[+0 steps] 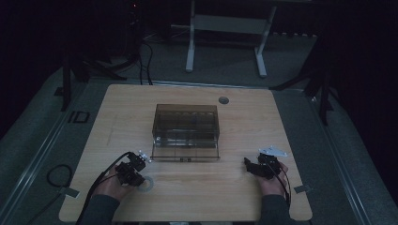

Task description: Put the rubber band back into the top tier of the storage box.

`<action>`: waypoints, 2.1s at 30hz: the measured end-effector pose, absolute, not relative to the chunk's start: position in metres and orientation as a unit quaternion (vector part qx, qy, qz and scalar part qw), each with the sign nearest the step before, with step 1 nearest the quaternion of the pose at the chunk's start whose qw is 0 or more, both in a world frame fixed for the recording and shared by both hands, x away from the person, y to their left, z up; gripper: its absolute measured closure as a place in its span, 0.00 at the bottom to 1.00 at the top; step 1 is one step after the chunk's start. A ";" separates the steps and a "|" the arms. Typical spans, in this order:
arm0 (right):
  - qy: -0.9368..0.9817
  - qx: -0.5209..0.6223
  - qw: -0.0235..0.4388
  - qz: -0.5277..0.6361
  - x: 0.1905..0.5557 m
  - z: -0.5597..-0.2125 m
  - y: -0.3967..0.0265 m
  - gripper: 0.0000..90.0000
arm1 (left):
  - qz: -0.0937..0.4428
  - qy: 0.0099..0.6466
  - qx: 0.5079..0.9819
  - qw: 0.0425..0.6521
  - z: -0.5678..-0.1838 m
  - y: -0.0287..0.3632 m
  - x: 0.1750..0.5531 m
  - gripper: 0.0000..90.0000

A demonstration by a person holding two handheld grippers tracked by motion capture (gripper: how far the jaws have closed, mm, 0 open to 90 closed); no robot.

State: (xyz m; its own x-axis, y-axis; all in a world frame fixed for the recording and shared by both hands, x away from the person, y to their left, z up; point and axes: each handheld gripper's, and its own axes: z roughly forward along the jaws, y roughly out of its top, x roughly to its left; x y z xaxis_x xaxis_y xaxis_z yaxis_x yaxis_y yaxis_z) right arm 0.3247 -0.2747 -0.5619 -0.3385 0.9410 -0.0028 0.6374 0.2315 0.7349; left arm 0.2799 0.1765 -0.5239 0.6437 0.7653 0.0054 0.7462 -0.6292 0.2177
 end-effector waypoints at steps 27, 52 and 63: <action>0.750 0.526 0.232 0.327 0.325 -0.562 -0.275 0.30 | 0.011 0.418 0.907 0.055 -0.523 0.174 0.287 0.90; 0.750 0.526 0.232 0.327 0.325 -0.562 -0.275 0.30 | 0.012 0.420 0.905 0.068 -0.513 0.179 0.289 0.91; 0.750 0.526 0.232 0.328 0.325 -0.562 -0.275 0.30 | 0.010 0.420 0.904 0.075 -0.504 0.186 0.291 0.91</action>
